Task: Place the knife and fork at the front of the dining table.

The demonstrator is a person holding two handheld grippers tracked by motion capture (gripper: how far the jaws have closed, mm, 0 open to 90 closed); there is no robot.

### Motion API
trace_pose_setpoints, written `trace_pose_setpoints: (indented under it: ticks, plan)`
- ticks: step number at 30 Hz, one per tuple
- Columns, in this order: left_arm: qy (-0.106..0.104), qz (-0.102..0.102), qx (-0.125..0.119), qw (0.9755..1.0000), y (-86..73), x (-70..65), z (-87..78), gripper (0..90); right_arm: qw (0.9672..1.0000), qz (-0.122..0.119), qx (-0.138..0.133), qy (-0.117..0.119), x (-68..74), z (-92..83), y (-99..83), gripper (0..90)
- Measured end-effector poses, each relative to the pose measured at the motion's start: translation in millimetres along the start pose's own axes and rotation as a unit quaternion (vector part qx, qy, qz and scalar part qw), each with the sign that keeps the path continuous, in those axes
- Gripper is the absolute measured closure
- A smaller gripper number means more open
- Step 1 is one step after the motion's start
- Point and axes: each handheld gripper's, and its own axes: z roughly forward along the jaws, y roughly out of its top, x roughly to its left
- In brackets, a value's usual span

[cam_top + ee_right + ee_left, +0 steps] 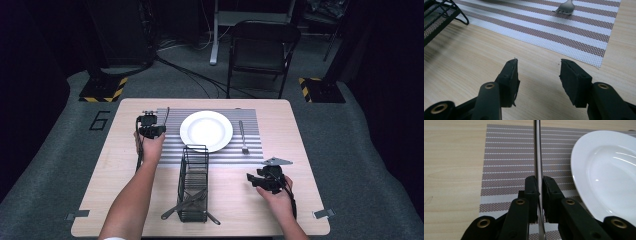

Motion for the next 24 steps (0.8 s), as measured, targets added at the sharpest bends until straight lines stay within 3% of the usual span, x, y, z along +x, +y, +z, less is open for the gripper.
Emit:
trace_pose_setpoints:
  ticks: [6, 12, 15, 24]
  plan:
    - [0.019, 0.013, 0.008, 0.9997, 1.1, -5.2, 16.6, 82.5, 1.0000, -0.001, -0.001, 0.001, -2.5, 1.3, 0.4, 48.3]
    - [0.008, -0.002, 0.002, 1.0000, 1.0, -9.1, 32.2, 82.5, 1.0000, 0.000, 0.000, 0.004, -2.2, 2.5, -0.3, 48.3]
    - [0.012, -0.008, 0.014, 0.9998, -0.4, -10.1, 40.2, 82.4, 1.0000, -0.002, 0.000, 0.004, -1.6, 2.7, -0.3, 48.3]
    - [0.027, -0.035, 0.021, 0.9988, -3.8, -9.8, 54.0, 82.4, 1.0000, 0.003, 0.002, 0.005, -2.2, 4.4, -0.4, 48.3]
